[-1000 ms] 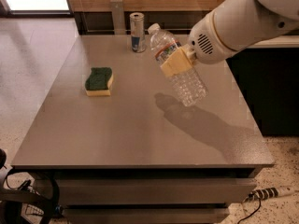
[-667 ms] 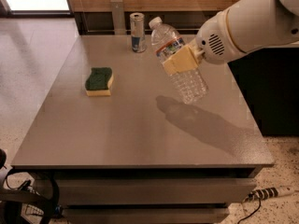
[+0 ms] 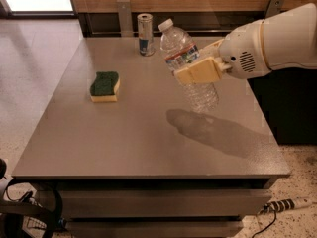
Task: Place water bottle upright
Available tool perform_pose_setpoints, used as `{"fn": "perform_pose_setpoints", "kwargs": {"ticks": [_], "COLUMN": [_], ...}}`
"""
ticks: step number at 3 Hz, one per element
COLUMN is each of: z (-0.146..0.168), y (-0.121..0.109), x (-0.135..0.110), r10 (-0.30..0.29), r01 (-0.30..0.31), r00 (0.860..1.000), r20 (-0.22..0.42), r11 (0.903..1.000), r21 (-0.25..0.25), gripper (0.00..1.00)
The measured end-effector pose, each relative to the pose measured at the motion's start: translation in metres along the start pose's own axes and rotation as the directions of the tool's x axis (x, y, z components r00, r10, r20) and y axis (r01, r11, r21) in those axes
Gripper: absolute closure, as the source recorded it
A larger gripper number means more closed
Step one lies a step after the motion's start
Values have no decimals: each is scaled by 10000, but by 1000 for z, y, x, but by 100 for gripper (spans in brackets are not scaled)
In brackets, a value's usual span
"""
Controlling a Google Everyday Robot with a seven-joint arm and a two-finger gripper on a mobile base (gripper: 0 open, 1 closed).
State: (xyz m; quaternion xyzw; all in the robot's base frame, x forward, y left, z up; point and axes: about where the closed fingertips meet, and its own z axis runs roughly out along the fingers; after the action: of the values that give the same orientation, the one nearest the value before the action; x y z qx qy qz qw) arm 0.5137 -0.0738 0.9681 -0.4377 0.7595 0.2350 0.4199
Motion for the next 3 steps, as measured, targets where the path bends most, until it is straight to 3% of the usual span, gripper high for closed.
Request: {"fn": "perform_pose_setpoints", "kwargs": {"ticks": [1,2,3], "z": [3,2,4], "y": [3,6,6], "x": [5,1,1], "r10": [-651,-1244,-1231], "r01": [684,1280,1271], "r00": [9932,9865,9859], "r20": [967,1062,1134], "r11": [9972,9914,9915], "r21": [-307,-279,-281], "gripper": [100,100,100]}}
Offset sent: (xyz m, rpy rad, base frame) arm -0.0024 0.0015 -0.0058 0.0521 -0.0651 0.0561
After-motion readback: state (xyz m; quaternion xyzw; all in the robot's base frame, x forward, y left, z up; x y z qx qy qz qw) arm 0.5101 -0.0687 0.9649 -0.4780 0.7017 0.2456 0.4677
